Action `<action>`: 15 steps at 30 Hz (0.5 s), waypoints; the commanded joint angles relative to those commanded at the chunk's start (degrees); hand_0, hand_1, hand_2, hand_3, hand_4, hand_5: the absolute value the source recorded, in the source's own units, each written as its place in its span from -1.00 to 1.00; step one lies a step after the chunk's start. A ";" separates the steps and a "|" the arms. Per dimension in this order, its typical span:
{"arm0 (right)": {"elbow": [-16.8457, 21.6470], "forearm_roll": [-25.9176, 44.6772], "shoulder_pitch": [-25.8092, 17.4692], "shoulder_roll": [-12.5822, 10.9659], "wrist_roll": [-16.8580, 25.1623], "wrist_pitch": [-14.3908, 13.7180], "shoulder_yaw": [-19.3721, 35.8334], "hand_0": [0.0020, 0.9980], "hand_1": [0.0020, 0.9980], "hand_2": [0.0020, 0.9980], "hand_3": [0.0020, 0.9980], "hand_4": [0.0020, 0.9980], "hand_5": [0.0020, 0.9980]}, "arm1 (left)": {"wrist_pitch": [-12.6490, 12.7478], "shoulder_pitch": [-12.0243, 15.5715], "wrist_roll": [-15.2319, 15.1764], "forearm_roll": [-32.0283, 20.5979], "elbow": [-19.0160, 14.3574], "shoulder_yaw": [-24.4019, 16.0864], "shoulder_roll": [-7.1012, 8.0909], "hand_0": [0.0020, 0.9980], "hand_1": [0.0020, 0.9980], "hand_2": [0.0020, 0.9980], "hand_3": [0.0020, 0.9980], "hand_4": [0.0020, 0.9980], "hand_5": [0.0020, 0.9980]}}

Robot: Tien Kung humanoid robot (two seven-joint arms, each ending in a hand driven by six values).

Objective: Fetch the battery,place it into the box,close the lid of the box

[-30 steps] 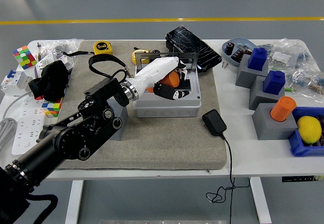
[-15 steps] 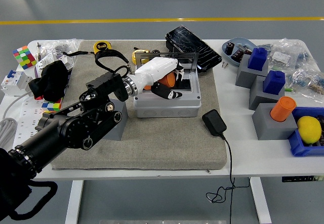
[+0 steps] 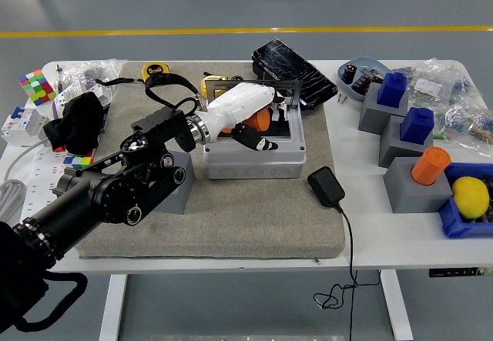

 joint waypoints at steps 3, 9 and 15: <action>0.00 0.04 -0.03 0.02 0.01 0.04 -0.11 0.65 0.53 0.56 0.60 1.00 0.21 | -0.14 0.10 -0.16 -0.09 0.07 -0.09 0.00 -0.02 0.30 0.34 0.55 1.00 -0.80; 0.00 0.42 0.03 0.07 0.14 0.03 -0.37 0.65 0.53 0.56 0.60 1.00 0.21 | -0.30 0.32 -0.11 -0.19 0.00 -0.01 0.00 0.00 0.30 0.35 0.55 1.00 -0.77; 0.00 0.48 -0.09 0.11 0.14 0.03 -0.21 0.65 0.53 0.55 0.60 1.00 0.21 | -0.44 1.74 0.21 -0.34 -2.77 -1.02 0.00 -0.06 0.26 0.34 0.55 1.00 -0.75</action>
